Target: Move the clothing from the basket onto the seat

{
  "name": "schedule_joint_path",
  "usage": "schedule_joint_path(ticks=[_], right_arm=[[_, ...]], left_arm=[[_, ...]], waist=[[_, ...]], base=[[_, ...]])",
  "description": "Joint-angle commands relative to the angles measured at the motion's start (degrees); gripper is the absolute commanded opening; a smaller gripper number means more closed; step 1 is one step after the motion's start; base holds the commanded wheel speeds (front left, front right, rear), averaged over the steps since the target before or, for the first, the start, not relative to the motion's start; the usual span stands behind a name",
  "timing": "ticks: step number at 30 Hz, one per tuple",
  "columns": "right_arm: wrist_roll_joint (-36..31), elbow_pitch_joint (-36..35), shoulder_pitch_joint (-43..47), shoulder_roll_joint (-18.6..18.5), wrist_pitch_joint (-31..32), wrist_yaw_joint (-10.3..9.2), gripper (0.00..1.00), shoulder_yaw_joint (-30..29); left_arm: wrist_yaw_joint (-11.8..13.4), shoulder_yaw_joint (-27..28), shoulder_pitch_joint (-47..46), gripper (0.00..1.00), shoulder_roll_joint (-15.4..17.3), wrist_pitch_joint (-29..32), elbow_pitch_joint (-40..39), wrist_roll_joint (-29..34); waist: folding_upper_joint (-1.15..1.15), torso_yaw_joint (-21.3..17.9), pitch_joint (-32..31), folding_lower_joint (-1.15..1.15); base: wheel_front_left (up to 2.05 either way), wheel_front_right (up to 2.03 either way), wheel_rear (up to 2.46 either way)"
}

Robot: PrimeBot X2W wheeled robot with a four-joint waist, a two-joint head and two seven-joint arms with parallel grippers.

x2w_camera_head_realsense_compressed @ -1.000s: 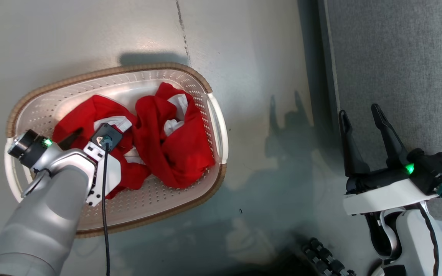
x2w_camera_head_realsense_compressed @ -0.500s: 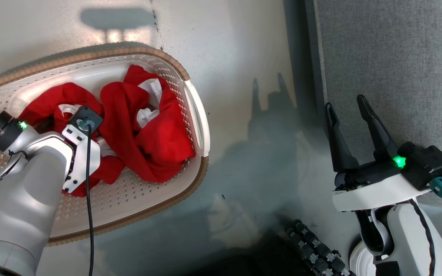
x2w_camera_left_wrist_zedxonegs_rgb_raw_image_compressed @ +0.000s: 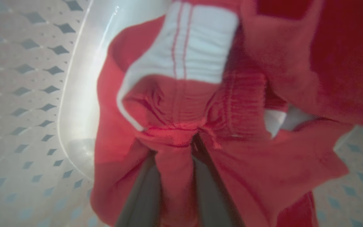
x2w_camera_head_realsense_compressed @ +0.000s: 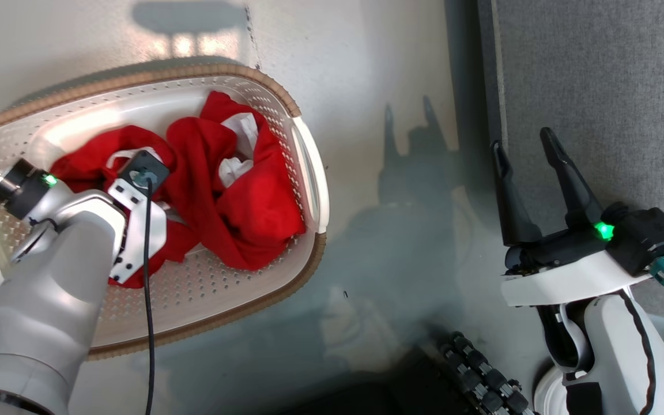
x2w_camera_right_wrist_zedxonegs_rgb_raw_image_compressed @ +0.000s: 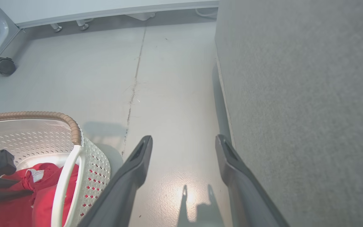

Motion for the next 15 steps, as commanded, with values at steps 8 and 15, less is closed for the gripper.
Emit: schedule_joint_path(ticks=[8,15], right_arm=[[-1.6,0.5,-0.1,-0.3,-0.3,0.01,1.00,-2.6],[-3.8,2.0,0.8,-0.3,-0.3,0.01,1.00,-3.7]], left_arm=[[-1.0,-0.4,2.6,0.00,-2.1,-4.5,0.2,-1.9],[-0.7,0.3,6.7,0.00,-4.6,-11.9,0.2,-4.3]], waist=[[0.00,3.2,-5.8,0.00],[0.00,6.0,-14.5,0.00]], base=[[0.00,0.00,0.00],[0.00,0.00,0.00]])
